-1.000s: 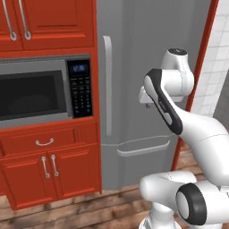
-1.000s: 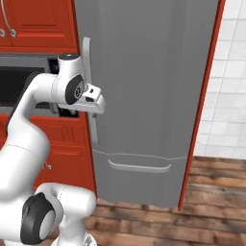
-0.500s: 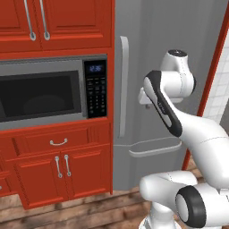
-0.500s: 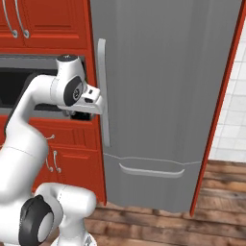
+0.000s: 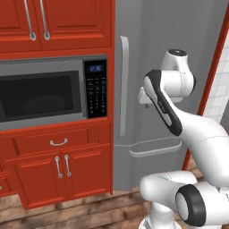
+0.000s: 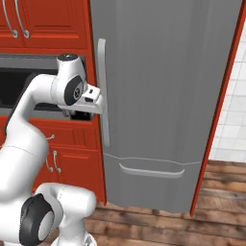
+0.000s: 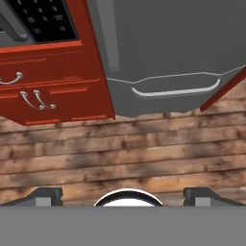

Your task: Retrieve the chicken drumstick from the fridge and place it on the saucepan with marinade on the stove.

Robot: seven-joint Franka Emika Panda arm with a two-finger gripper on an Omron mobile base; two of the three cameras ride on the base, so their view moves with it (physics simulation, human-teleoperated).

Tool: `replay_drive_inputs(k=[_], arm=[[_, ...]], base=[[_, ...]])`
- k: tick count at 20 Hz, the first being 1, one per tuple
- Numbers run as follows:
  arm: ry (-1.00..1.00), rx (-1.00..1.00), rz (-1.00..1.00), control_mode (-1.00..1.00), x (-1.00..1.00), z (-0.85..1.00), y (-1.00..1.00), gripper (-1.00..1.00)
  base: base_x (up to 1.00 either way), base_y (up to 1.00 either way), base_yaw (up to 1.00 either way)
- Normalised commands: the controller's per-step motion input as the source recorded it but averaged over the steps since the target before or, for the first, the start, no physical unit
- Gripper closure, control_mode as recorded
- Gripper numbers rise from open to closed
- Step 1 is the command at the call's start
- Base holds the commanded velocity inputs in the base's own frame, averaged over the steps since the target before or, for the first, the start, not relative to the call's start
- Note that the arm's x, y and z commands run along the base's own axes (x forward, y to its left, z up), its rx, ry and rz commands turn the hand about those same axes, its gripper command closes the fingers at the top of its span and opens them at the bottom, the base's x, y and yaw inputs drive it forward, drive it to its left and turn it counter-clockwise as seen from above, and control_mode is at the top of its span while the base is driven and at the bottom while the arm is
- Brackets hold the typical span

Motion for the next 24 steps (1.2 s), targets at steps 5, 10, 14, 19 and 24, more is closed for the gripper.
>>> replay_drive_inputs(k=[5, 10, 14, 19, 24], arm=[[-0.22, 0.0, 0.0, -1.0, 0.05, 0.24, 0.04, -1.0], [-0.24, 0.0, 0.0, -1.0, 0.18, 0.48, 0.3, -1.0], [-0.16, 0.0, 0.0, -1.0, 0.49, 0.41, 0.32, -1.0], [-0.13, 0.0, 0.0, -1.0, 0.47, 0.37, 0.02, -1.0], [-0.1, 0.0, 0.0, -1.0, 0.4, 0.23, 0.0, -1.0]], base=[[0.0, 0.0, 0.0], [0.0, 0.0, 0.0], [0.0, 0.0, 0.0], [0.0, 0.0, 0.0], [0.0, 0.0, 0.0]])
